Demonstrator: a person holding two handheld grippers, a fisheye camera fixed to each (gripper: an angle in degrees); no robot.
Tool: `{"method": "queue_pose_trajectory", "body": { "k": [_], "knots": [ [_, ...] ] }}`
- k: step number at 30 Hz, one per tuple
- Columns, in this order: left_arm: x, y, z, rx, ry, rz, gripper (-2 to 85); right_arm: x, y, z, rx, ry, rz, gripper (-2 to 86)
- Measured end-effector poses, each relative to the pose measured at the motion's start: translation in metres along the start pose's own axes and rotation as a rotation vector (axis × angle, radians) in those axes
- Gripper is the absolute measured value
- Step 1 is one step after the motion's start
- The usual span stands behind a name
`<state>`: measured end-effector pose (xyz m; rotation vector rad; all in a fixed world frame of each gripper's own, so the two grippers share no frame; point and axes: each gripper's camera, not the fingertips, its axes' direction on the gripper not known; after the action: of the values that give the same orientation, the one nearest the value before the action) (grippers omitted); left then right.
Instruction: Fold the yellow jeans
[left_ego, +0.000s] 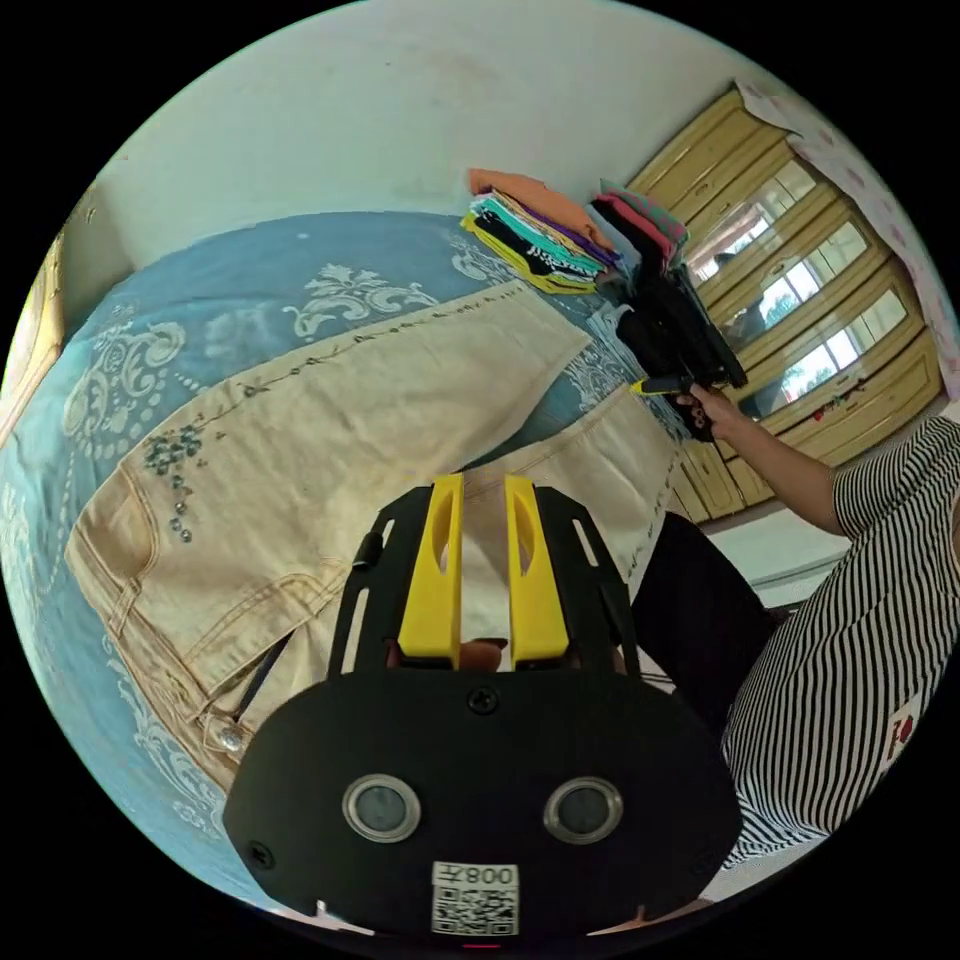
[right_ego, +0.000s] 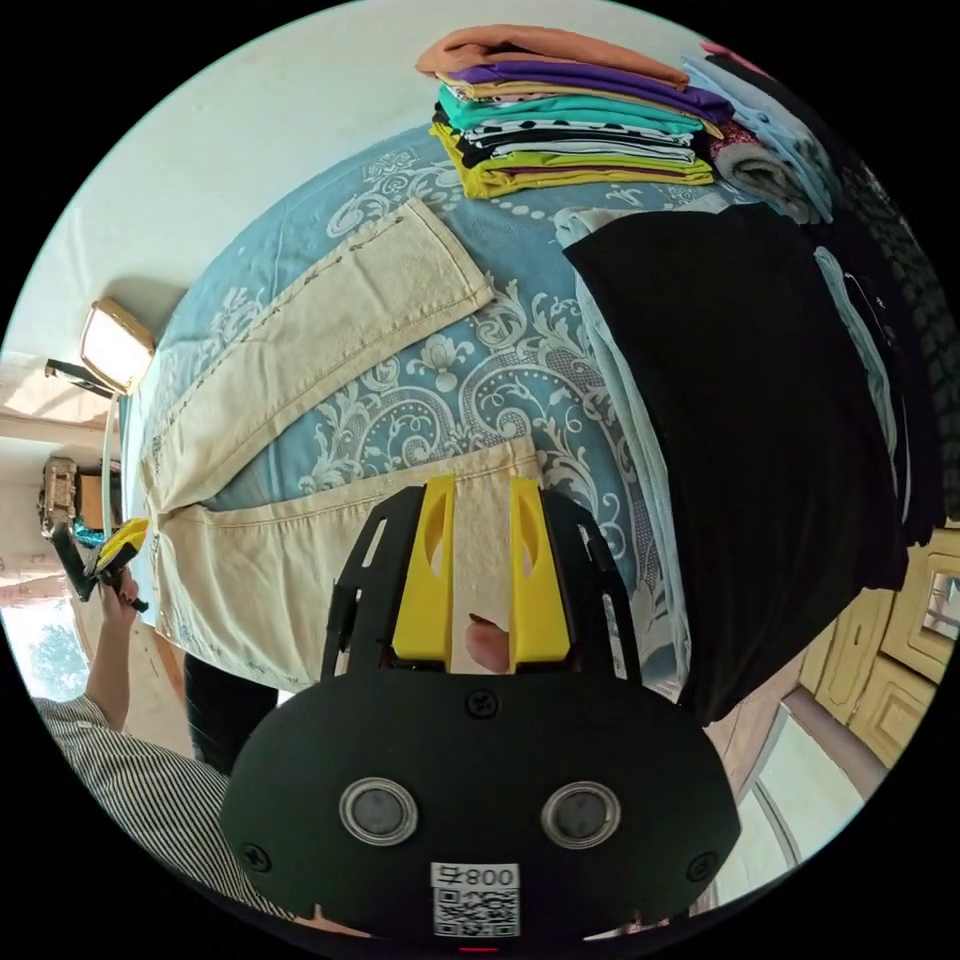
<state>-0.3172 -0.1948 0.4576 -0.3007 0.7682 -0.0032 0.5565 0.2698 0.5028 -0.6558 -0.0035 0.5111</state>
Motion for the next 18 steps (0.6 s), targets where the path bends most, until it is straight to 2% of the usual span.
{"method": "queue_pose_trajectory", "body": {
  "k": [7,13,18],
  "knots": [
    [0.017,-0.022,0.086,-0.227,-0.179,0.047,5.5,-0.005,0.001,0.005,0.012,0.039,0.034,5.0],
    [0.026,-0.022,0.098,-0.202,-0.187,0.036,2.3,-0.01,0.0,0.003,0.009,0.046,0.019,0.6],
    [0.027,-0.02,0.079,-0.058,-0.149,-0.033,1.5,-0.01,-0.004,-0.009,0.04,0.042,0.015,0.3]
  ]
}}
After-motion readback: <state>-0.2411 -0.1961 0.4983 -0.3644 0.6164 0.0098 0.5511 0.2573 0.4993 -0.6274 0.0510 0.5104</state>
